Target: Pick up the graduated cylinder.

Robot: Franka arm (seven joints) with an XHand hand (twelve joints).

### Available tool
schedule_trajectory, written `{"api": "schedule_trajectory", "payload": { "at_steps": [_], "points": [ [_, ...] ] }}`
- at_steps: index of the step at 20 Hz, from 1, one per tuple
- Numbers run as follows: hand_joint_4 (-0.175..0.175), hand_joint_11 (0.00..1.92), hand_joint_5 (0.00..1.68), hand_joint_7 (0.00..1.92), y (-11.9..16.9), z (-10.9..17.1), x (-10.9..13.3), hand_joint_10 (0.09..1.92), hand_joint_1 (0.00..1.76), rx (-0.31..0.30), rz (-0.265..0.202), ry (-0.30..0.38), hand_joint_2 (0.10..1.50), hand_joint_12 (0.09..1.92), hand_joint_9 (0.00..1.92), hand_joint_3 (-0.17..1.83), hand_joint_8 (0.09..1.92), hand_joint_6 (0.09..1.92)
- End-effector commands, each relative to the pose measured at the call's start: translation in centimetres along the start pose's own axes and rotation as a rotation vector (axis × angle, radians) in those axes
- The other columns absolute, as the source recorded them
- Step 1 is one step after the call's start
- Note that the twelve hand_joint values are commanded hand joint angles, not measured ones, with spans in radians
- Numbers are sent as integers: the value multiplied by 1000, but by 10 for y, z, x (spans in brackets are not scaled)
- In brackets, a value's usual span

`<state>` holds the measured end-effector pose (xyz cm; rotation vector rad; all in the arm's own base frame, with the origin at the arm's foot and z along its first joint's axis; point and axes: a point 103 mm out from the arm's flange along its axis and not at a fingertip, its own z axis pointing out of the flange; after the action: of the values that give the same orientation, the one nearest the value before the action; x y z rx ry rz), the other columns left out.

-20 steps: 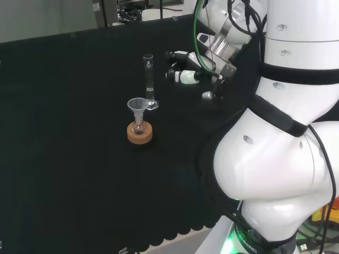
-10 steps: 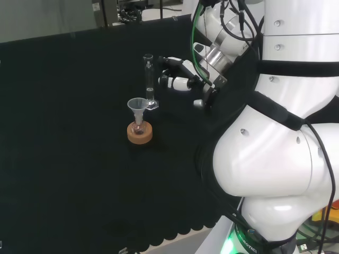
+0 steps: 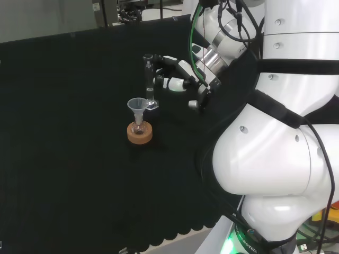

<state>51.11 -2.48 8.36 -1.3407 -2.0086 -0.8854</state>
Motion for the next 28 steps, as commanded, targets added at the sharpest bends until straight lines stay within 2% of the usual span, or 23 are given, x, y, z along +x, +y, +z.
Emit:
{"api": "schedule_trajectory", "payload": {
  "at_steps": [1,9,12,15,17,28],
  "points": [
    [-19,351,428,439,2,6,2,548,847,3,-43,30,1016,1327,629,-175,596,87],
    [-18,357,464,461,9,13,4,537,908,36,-86,19,1001,1317,652,-175,587,87],
    [-16,367,479,472,11,16,1,532,935,31,-83,36,1003,1314,665,-175,584,87],
    [-14,376,501,487,11,20,-1,529,955,10,-72,101,1004,1311,679,-175,584,87],
    [-13,380,515,493,13,22,-1,526,966,2,-78,117,1004,1309,683,-175,583,87],
    [-10,387,527,495,19,37,-4,511,978,9,-84,131,1006,1302,675,-175,574,87]
  ]
}}
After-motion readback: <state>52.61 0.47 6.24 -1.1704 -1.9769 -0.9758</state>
